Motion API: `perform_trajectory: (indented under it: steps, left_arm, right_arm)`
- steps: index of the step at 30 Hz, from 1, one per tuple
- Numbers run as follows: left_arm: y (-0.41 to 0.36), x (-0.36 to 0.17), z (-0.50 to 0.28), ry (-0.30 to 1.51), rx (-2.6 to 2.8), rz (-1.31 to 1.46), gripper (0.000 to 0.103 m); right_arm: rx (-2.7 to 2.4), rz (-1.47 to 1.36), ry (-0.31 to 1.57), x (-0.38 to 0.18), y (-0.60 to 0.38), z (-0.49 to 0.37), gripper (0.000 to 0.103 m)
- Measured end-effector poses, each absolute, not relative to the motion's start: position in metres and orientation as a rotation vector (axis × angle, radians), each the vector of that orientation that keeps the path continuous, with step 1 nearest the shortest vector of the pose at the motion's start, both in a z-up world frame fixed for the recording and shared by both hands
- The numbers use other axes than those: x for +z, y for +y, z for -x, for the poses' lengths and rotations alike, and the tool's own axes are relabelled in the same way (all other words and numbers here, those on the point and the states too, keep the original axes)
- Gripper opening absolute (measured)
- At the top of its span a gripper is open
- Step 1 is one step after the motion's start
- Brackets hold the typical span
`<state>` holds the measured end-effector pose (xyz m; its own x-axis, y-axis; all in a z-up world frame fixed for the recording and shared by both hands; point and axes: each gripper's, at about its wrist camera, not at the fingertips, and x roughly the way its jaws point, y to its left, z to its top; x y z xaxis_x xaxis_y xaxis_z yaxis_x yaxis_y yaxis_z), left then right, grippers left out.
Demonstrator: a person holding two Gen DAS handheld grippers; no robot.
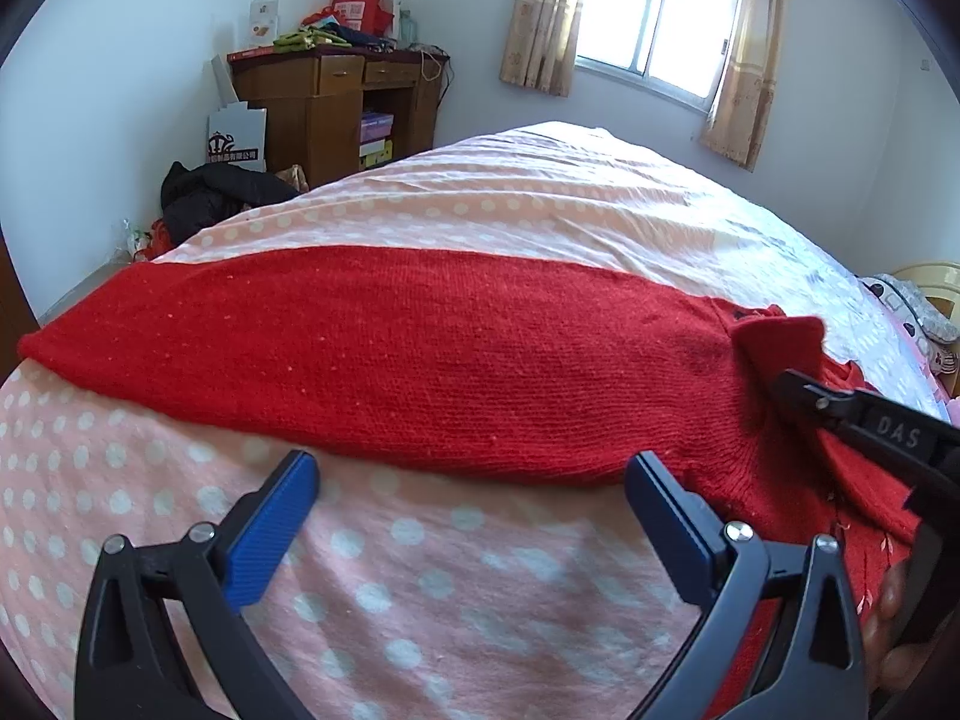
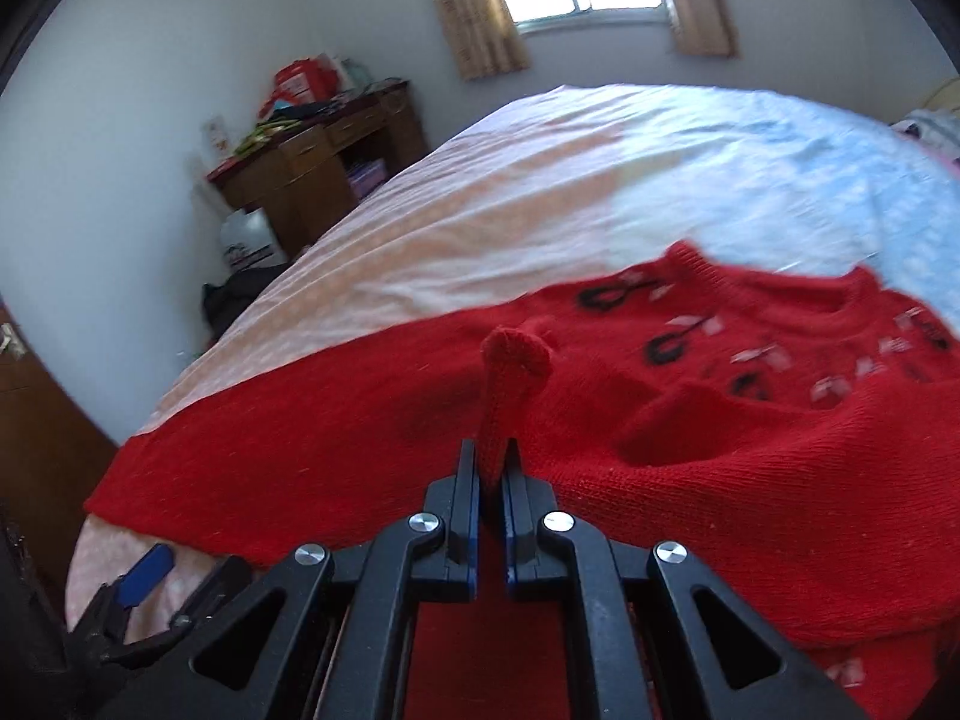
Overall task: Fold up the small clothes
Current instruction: 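Fold the held sleeve across the cardigan body with the right tool, release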
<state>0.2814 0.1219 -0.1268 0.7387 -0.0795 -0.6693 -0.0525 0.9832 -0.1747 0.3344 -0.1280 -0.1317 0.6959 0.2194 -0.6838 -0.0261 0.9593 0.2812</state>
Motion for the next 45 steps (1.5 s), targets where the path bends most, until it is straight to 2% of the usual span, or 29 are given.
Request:
perform_trajectory:
  steps: [2,4,5,6,7,10,13,24,26,28,32,33,34,36,39,42,43,45]
  left_arm:
    - [0.121,-0.128,-0.281,0.735,-0.012,0.183,0.103]
    - [0.122,-0.128,-0.277,0.732,-0.01,0.177,0.103]
    - [0.122,-0.128,-0.276,0.732,-0.01,0.174,0.103]
    - [0.121,-0.128,-0.276,0.731,-0.009,0.17,0.103]
    - [0.121,-0.128,-0.276,0.73,-0.009,0.168,0.103]
    - [0.122,-0.129,-0.276,0.728,-0.009,0.168,0.103]
    - [0.122,-0.129,-0.275,0.726,-0.004,0.164,0.103]
    - [0.116,-0.132,-0.276,0.726,0.021,0.125,0.103]
    - [0.116,-0.132,-0.276,0.724,0.02,0.128,0.103]
    - [0.116,-0.132,-0.276,0.722,0.024,0.123,0.103]
    - [0.116,-0.132,-0.275,0.717,0.027,0.119,0.103]
    - [0.117,-0.132,-0.275,0.717,0.025,0.122,0.103]
    - [0.116,-0.132,-0.274,0.716,0.025,0.121,0.103]
    - [0.116,-0.133,-0.274,0.714,0.025,0.121,0.103]
    - [0.115,-0.133,-0.273,0.713,0.027,0.118,0.103]
    - [0.115,-0.133,-0.272,0.711,0.025,0.121,0.103]
    - [0.115,-0.133,-0.272,0.712,0.026,0.12,0.103]
    - [0.114,-0.133,-0.272,0.711,0.026,0.12,0.103]
  right_arm:
    - [0.176,-0.285,0.81,-0.138,-0.123,-0.339,0.006]
    - [0.207,-0.302,0.838,-0.143,-0.119,-0.341,0.013]
    - [0.229,-0.316,0.852,-0.145,-0.118,-0.342,0.019]
    - [0.273,-0.341,0.86,-0.145,-0.118,-0.341,0.035]
    - [0.325,-0.381,0.861,-0.142,-0.119,-0.337,0.043]
    - [0.416,-0.465,0.779,-0.121,-0.129,-0.316,0.043]
    - [0.289,-0.398,0.717,-0.105,-0.14,-0.304,0.042]
    - [0.223,-0.308,0.846,-0.135,-0.092,-0.338,0.04]
    - [0.203,-0.34,0.828,-0.13,-0.096,-0.345,0.048]
    - [0.151,-0.308,0.829,-0.13,-0.098,-0.359,0.073]
    - [0.093,-0.224,0.87,-0.143,-0.096,-0.389,0.07]
    - [0.08,-0.195,0.863,-0.141,-0.096,-0.388,0.056]
    - [0.063,-0.156,0.86,-0.139,-0.093,-0.387,0.036]
    - [0.095,-0.114,0.862,-0.136,-0.087,-0.384,0.013]
    - [0.129,0.056,0.845,-0.136,-0.065,-0.371,0.013]
    - [0.193,0.104,0.836,-0.136,-0.054,-0.363,0.016]
    - [0.226,0.087,0.846,-0.135,-0.055,-0.362,0.029]
    - [0.288,0.045,0.871,-0.133,-0.059,-0.357,0.04]
